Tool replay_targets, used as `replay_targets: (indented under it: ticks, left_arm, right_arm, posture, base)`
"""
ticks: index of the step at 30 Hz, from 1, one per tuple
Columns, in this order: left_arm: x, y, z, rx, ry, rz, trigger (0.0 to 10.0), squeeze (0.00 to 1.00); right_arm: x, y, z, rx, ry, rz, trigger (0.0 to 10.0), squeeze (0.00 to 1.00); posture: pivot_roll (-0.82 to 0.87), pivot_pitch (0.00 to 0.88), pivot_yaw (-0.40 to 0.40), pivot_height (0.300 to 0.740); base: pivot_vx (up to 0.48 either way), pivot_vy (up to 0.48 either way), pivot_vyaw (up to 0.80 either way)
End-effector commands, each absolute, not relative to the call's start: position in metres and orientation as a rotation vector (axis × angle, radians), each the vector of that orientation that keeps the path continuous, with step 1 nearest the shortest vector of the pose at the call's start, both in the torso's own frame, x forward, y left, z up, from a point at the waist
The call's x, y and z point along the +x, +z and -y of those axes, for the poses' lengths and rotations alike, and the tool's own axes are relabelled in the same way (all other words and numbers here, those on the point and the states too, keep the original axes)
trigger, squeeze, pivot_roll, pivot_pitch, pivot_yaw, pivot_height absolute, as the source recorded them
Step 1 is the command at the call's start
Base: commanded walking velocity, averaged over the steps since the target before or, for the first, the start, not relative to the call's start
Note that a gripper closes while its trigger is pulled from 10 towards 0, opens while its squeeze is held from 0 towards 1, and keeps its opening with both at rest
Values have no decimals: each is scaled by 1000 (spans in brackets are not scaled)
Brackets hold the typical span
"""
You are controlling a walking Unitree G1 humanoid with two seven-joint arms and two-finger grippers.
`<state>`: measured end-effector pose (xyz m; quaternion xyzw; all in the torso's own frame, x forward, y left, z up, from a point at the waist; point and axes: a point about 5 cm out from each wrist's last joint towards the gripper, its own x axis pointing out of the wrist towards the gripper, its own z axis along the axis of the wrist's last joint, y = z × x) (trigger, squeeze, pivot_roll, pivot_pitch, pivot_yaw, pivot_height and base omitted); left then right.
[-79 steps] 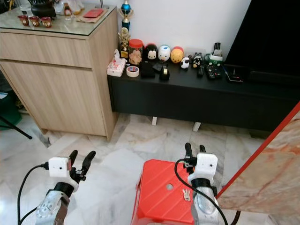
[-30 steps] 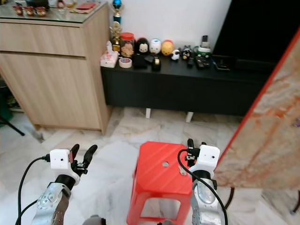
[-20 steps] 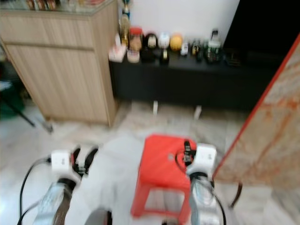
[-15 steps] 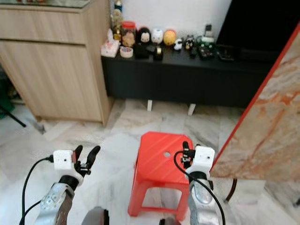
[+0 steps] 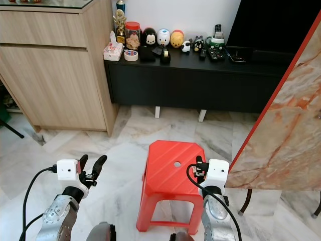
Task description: Hang keys on a hook
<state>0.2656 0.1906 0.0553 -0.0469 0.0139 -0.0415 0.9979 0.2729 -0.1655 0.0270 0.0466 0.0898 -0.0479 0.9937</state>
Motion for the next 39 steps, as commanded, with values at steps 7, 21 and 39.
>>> replay_targets:
  ticks: [7, 21, 39]
  left_arm:
    - [268, 57, -190, -85, -91, -29, 10000, 0]
    - [269, 57, -191, -76, -90, -35, 10000, 0]
    - [270, 59, -195, -66, -85, -26, 10000, 0]
  right_arm:
    - [271, 24, 167, 96, -104, -199, 10000, 0]
    - [271, 22, 164, 56, -60, -213, 10000, 0]
    - [271, 21, 165, 66, -75, -212, 10000, 0]
  posture:
    - [43, 17, -87, 627]
    - [43, 18, -87, 627]
    - [40, 13, -85, 627]
  base:
    - [0, 0, 0]
    - [93, 0, 0]
    - [310, 0, 200]
